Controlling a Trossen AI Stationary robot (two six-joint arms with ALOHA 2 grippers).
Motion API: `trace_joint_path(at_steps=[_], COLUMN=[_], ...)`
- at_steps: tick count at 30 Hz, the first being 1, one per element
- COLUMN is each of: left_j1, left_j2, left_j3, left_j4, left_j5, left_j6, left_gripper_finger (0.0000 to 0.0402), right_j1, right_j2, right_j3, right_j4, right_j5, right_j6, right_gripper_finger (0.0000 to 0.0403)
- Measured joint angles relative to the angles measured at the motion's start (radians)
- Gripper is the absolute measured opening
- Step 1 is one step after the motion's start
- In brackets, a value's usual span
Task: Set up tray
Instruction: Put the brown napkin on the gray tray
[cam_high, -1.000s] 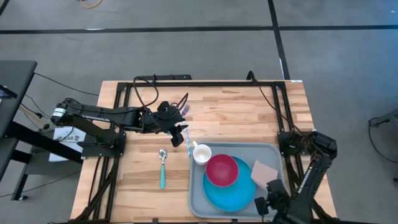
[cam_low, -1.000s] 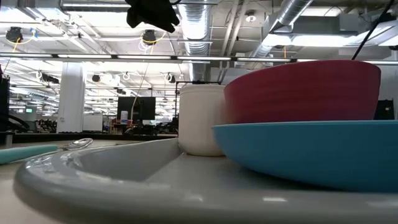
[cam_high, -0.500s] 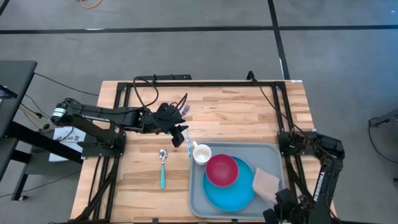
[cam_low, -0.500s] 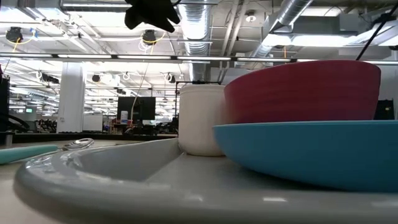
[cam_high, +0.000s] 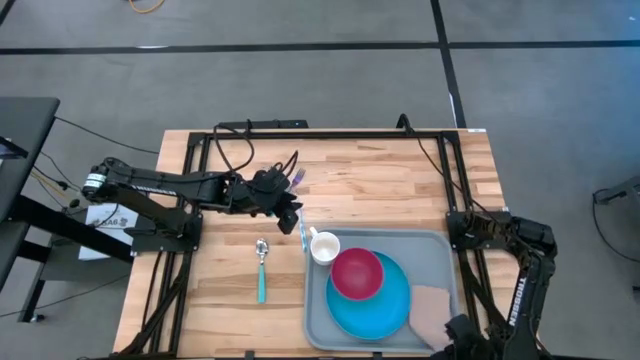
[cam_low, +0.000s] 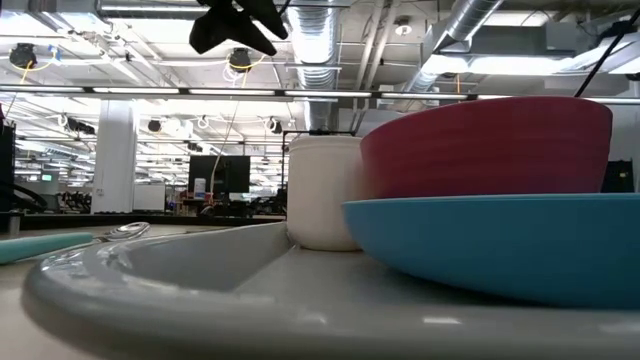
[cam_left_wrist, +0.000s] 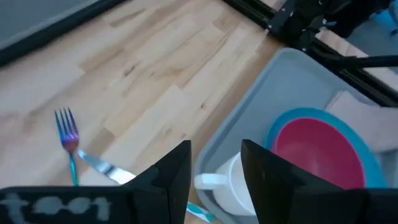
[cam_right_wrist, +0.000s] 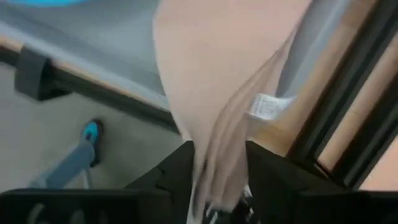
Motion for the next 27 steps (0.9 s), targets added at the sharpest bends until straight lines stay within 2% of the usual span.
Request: trace_joint_path(at_steps=[5,11,17,21,23,27], left_j1=[0.000,-0.008,-0.024,-0.028,-0.028,-0.028], left_j2=[0.000,0.000,0.000,0.000,0.000,0.000], left_j3=[0.000,0.000,0.000,0.000,0.000,0.000], left_j4=[0.017,0.017,0.017,0.018,0.018,0.021], left_j5=[-0.022,-0.024,-0.022,-0.022,-0.023,-0.025], left_j6=[-0.175,-0.232,-0.298,-0.306,-0.307,-0.307], left_gripper_finger=[0.0127,0.0127,0.0127,0.0127,0.0127,0.0127], right_j1=[0.011,0.003,0.002,-0.017,-0.019,-0.068], right_j2=[0.000,0.000,-0.002,-0.006,-0.008,-0.005], right_j3=[0.000,0.000,0.031,0.047,0.045,-0.027], right_j4=[-0.003,0.010,-0.076,-0.254,-0.284,-0.207], right_j5=[0.104,-0.027,-0.026,-0.010,0.053,0.167], right_j6=[0.019,-0.132,-0.129,-0.129,-0.139,-0.224], right_gripper_finger=[0.0159,0.0185,0.0199,0.0204,0.0205,0.0201])
